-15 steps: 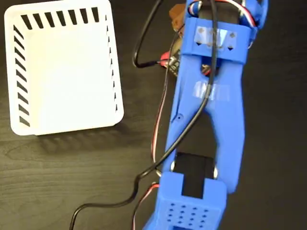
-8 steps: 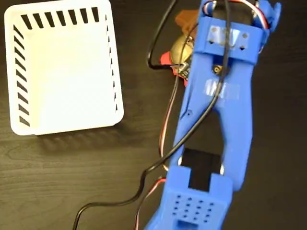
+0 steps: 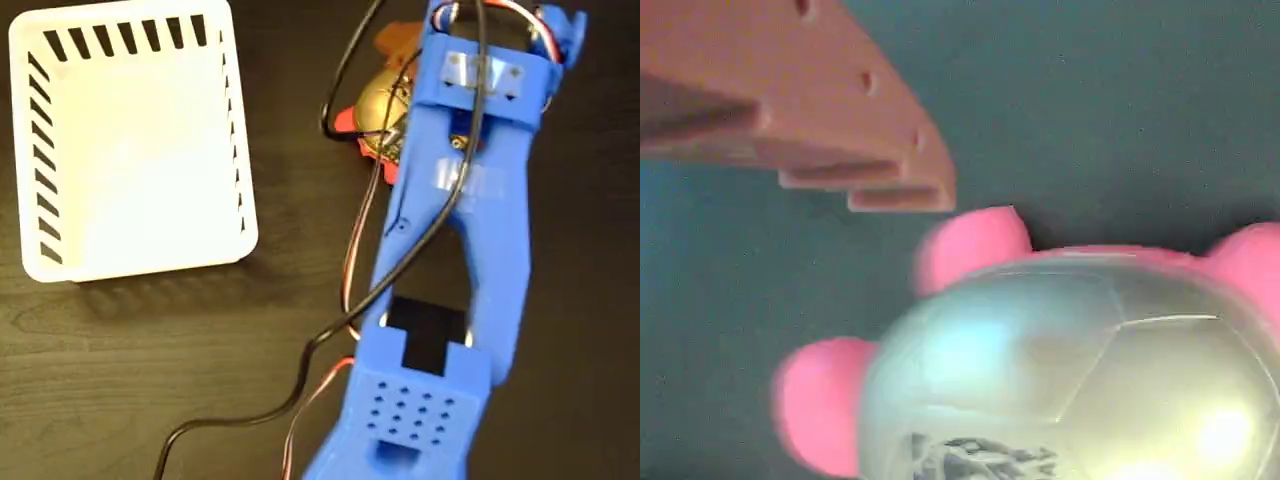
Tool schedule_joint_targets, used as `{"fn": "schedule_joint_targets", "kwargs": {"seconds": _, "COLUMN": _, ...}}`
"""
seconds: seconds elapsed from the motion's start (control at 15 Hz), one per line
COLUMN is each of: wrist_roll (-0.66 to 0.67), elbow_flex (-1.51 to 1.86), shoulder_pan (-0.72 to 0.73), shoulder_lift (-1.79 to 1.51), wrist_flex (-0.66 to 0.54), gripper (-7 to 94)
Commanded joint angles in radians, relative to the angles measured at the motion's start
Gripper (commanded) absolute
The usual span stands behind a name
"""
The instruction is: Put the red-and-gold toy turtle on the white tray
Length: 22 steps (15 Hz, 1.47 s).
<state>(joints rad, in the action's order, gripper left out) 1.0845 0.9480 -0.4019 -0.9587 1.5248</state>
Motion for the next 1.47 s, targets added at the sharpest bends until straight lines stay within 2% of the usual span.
{"fn": "schedule_joint_targets", "kwargs": {"seconds": 0.0, "wrist_roll": -0.002, "elbow_flex": -0.028, "shoulder_pan": 0.002, "shoulder_lift": -0.041, "wrist_flex": -0.015, "gripper": 62}}
{"fn": "schedule_joint_targets", "kwargs": {"seconds": 0.53, "wrist_roll": -0.012, "elbow_flex": 0.051, "shoulder_pan": 0.014, "shoulder_lift": 0.003, "wrist_flex": -0.083, "gripper": 62}}
{"fn": "schedule_joint_targets", "kwargs": {"seconds": 1.07, "wrist_roll": -0.034, "elbow_flex": 0.055, "shoulder_pan": 0.035, "shoulder_lift": 0.051, "wrist_flex": -0.094, "gripper": 61}}
{"fn": "schedule_joint_targets", "kwargs": {"seconds": 1.2, "wrist_roll": -0.044, "elbow_flex": 0.055, "shoulder_pan": 0.035, "shoulder_lift": 0.054, "wrist_flex": -0.112, "gripper": 49}}
{"fn": "schedule_joint_targets", "kwargs": {"seconds": 1.4, "wrist_roll": -0.057, "elbow_flex": 0.052, "shoulder_pan": 0.035, "shoulder_lift": 0.058, "wrist_flex": -0.124, "gripper": 24}}
